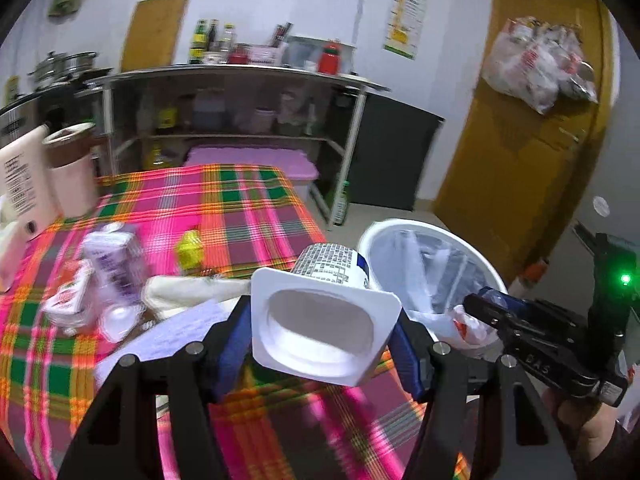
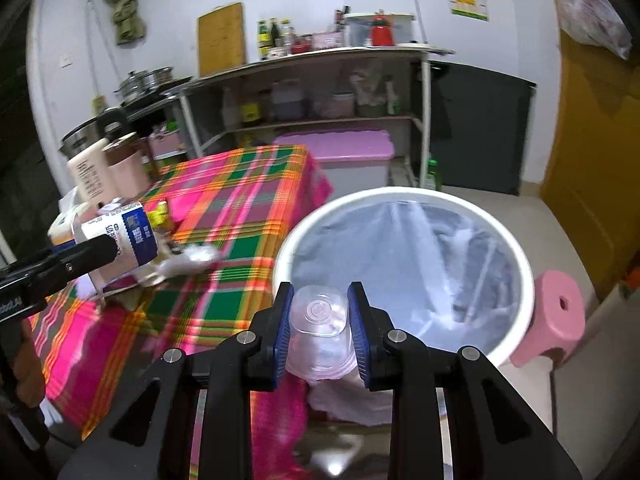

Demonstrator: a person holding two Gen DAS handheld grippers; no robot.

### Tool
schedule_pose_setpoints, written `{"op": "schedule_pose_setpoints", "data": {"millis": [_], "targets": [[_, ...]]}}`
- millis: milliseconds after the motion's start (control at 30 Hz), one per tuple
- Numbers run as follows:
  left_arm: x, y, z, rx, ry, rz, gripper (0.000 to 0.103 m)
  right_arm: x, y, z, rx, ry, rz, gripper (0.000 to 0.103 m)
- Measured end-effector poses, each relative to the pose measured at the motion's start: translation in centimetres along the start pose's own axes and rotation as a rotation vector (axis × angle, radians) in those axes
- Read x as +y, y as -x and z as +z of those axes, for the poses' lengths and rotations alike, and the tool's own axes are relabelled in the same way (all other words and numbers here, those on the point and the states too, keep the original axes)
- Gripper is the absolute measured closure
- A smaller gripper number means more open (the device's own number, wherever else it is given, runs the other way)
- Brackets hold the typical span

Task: Collect trash
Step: 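Carry both cups over the trash bin and open both tools to drop them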

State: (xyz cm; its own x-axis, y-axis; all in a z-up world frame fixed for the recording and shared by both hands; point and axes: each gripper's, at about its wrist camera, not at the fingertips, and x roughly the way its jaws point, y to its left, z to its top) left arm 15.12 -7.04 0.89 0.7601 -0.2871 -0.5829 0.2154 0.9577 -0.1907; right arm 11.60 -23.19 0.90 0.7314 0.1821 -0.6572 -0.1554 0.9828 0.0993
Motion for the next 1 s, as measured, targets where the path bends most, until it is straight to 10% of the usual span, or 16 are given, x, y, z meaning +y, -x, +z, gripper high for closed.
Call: {"op": "schedule_pose_setpoints", "data": {"millis": [667,1000], "targets": [[-7.4,-7.7,2.3,0.100,-0.137,-0.178,0.037,-6.7,-2.5,-0.5,0.093,-0.083,-0.067,0.073],[-7.9,-8.4,2.2,0.116,-0.157,-0.178,0.037,-6.6,-2.1,-0.9,0.068,-0.071,-0.069,0.052]]}}
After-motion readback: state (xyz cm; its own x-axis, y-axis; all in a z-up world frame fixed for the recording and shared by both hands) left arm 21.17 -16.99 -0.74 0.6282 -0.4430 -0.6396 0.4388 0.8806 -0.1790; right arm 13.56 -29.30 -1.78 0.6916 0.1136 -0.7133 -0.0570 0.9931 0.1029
